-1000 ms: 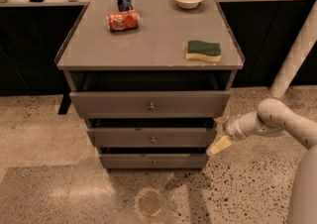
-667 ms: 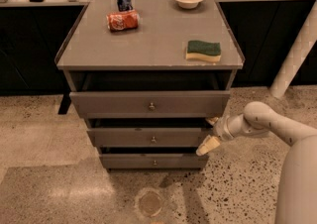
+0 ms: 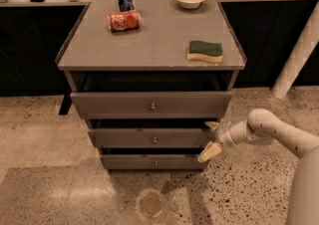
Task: Open middle drawer
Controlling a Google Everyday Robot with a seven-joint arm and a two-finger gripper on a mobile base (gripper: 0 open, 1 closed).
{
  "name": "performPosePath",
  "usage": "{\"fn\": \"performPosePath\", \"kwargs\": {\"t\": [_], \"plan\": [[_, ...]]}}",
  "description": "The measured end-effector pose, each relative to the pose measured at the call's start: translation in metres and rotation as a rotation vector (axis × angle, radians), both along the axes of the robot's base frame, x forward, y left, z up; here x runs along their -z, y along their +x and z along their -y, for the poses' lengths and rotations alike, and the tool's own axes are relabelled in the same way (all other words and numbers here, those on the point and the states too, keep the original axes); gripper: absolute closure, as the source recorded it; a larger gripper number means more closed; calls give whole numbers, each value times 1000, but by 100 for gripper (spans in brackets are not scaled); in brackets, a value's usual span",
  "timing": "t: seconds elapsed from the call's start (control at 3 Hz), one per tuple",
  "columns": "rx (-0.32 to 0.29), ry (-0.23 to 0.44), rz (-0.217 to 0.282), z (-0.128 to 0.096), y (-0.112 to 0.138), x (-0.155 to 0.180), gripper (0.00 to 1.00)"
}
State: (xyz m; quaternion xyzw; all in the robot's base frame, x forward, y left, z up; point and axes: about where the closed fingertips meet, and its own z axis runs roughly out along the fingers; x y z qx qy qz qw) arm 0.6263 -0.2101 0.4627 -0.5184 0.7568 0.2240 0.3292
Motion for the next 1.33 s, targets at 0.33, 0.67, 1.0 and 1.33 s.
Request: {"fn": "performPosePath", "kwargs": {"t": [0.33,0.67,1.0,1.33], "plan": [[-29,49,4,-9,-30,18,0],[23,6,-29,-26,-24,47,0],[22,6,-30,-27,-25,47,0],[64,-7,-9,-28,-26,42,0]]}}
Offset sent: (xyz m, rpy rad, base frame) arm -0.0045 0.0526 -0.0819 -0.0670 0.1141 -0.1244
